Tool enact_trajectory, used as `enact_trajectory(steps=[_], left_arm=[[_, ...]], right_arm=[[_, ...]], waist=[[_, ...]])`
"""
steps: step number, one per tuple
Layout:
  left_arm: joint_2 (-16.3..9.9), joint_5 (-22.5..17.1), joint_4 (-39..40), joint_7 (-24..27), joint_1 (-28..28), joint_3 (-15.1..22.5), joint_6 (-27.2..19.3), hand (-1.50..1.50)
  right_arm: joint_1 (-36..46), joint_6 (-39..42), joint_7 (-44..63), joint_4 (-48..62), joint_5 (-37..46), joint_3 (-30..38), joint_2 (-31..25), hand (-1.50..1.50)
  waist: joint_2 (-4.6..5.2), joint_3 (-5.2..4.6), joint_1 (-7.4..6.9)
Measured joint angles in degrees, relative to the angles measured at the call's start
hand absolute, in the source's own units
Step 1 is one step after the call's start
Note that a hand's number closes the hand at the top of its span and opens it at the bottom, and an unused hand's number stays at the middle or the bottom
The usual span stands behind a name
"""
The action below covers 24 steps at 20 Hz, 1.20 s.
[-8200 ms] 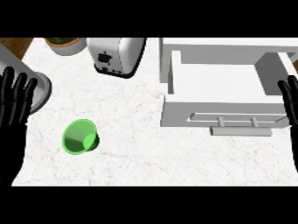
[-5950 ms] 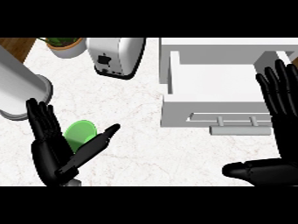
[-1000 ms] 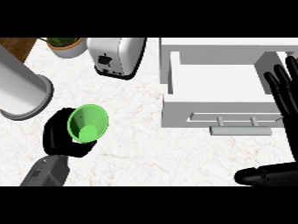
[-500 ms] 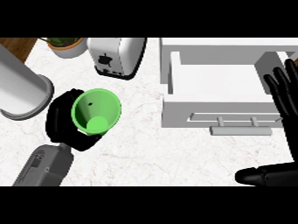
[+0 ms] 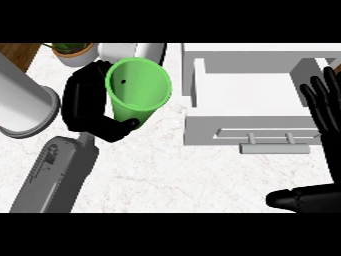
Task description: Pick up the cup, place it into the drawer and close the drawer
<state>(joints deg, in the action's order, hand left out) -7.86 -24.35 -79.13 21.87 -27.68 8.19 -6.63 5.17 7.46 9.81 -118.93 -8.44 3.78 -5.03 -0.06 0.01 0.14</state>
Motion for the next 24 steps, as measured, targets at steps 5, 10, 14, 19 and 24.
enact_trajectory(steps=[5,10,14,19,24], left_arm=[[2.1,3.2,-0.1,-5.7,-6.5,0.1,-4.2,1.5],[3.5,6.5,4.0,-9.3,-14.4,-0.8,-6.8,1.5],[5.0,8.0,7.7,-11.3,-19.3,-1.4,-7.5,1.5],[6.2,10.1,14.5,-13.0,-25.9,-2.5,-8.3,1.5],[7.3,9.4,21.7,-11.6,-30.7,-0.6,-11.3,1.5]], right_arm=[[-0.6,0.7,-1.1,0.2,-0.5,0.5,-0.2,-1.5],[0.0,1.0,-0.9,0.9,-0.9,0.9,-0.5,-1.5],[-0.4,1.1,-1.4,1.0,-0.7,0.8,-0.4,-1.5],[-1.6,2.2,-2.6,1.3,-2.1,2.4,-0.9,-1.5],[-0.4,1.4,-0.9,1.0,-1.4,1.8,-1.0,-1.5]], waist=[[0.02,0.01,0.14],[0.07,0.01,0.28],[0.09,0.01,0.36],[0.12,0.02,0.55],[0.2,0.01,0.81]])
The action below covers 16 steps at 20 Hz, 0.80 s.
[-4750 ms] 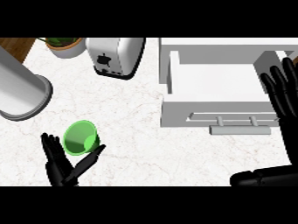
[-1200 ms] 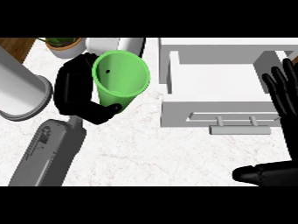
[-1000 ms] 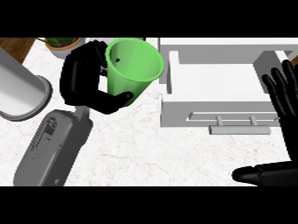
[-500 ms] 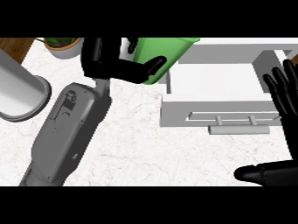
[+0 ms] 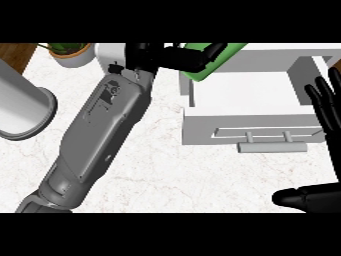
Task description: Pick up the cup, place it into the drawer and close the drawer
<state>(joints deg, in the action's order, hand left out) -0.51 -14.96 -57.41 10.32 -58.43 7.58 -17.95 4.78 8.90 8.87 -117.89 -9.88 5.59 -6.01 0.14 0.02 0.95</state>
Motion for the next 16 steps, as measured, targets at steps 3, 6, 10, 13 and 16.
enact_trajectory(steps=[3,6,10,13,16], left_arm=[[0.3,-1.9,5.0,0.5,-3.6,0.9,-1.4,1.5],[0.4,-3.9,11.2,2.9,-7.2,1.7,-2.5,1.5],[0.5,-7.3,18.4,6.4,-9.8,3.8,-3.3,1.5],[0.5,-10.1,22.6,7.4,-11.7,6.0,-3.5,1.5],[0.5,-12.2,25.6,7.4,-13.6,9.2,-4.3,1.5]], right_arm=[[0.5,0.2,0.1,0.5,-0.5,0.6,-0.4,-1.5],[0.8,0.3,-0.6,0.8,-0.2,0.4,-0.2,-1.5],[1.3,0.0,0.1,0.3,-0.2,0.0,-0.1,-1.5],[1.2,0.2,0.0,0.1,-0.1,-0.5,0.1,-1.5],[1.6,0.4,0.0,0.4,-0.5,-0.3,-0.1,-1.5]], waist=[[0.05,0.0,0.25],[0.18,0.01,0.67],[0.31,0.01,1.26],[0.39,0.02,1.67],[0.45,0.02,2.07]])
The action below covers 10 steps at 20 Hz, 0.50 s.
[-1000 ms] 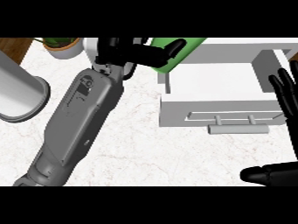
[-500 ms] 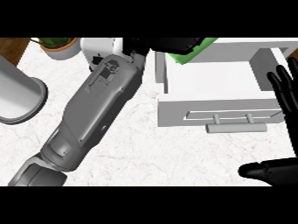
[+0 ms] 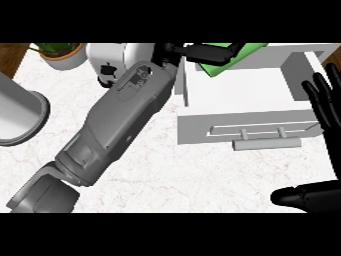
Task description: Pick up the cup, place it into the drawer and close the drawer
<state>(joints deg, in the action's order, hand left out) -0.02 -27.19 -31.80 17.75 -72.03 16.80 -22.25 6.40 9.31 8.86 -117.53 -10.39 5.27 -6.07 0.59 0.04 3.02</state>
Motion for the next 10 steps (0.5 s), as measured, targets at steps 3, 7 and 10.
enact_trajectory(steps=[3,7,10], left_arm=[[0.0,-1.8,2.8,1.6,-0.8,3.2,-0.8,1.5],[0.0,-3.8,6.4,2.5,-2.6,6.0,-0.9,1.5],[0.0,-4.7,8.1,1.7,-3.7,8.7,-1.9,1.5]], right_arm=[[0.1,0.4,-1.1,1.1,0.4,-0.8,0.4,-1.5],[0.3,0.5,-0.8,0.7,0.2,-1.2,0.5,-1.5],[0.1,1.0,-0.8,0.9,0.0,-1.2,0.3,-1.5]], waist=[[0.25,0.02,0.85],[0.47,0.03,1.57],[0.56,0.05,2.19]])
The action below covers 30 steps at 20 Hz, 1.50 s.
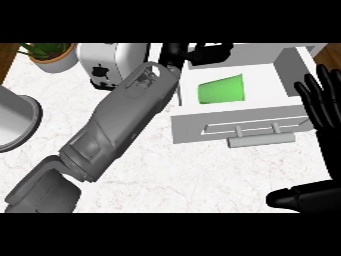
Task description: Pick up the cup, place it into the drawer and close the drawer
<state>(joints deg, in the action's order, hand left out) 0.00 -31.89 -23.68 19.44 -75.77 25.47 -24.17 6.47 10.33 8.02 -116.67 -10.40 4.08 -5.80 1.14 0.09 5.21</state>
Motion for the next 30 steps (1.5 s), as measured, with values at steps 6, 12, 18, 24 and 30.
enact_trajectory(steps=[6,12,18,24,30], left_arm=[[0.0,-0.5,1.9,-1.7,-0.9,5.8,-2.8,-1.5],[0.0,-4.1,0.6,0.2,0.1,7.0,-2.7,-1.5],[0.0,-8.9,-2.3,4.7,0.3,5.2,-1.1,-1.5],[-0.3,-11.9,-6.1,6.0,0.8,2.0,1.0,-1.5],[-3.8,-12.5,-13.4,5.3,6.5,-0.4,1.4,-1.5]], right_arm=[[1.7,0.5,-0.8,1.5,-0.4,-0.3,0.2,-1.5],[2.8,0.1,-0.6,1.8,-1.4,-0.6,1.0,-1.5],[2.4,0.9,0.5,1.0,-4.4,0.2,0.9,-1.5],[1.0,2.9,3.5,-1.9,-9.4,3.2,-2.0,1.5],[-1.2,7.5,2.2,-2.6,-6.6,2.8,-5.7,1.5]], waist=[[0.32,0.04,1.12],[0.39,0.01,1.2],[0.0,-0.03,-0.11],[-0.78,-0.06,-2.8],[-1.44,-0.1,-5.35]])
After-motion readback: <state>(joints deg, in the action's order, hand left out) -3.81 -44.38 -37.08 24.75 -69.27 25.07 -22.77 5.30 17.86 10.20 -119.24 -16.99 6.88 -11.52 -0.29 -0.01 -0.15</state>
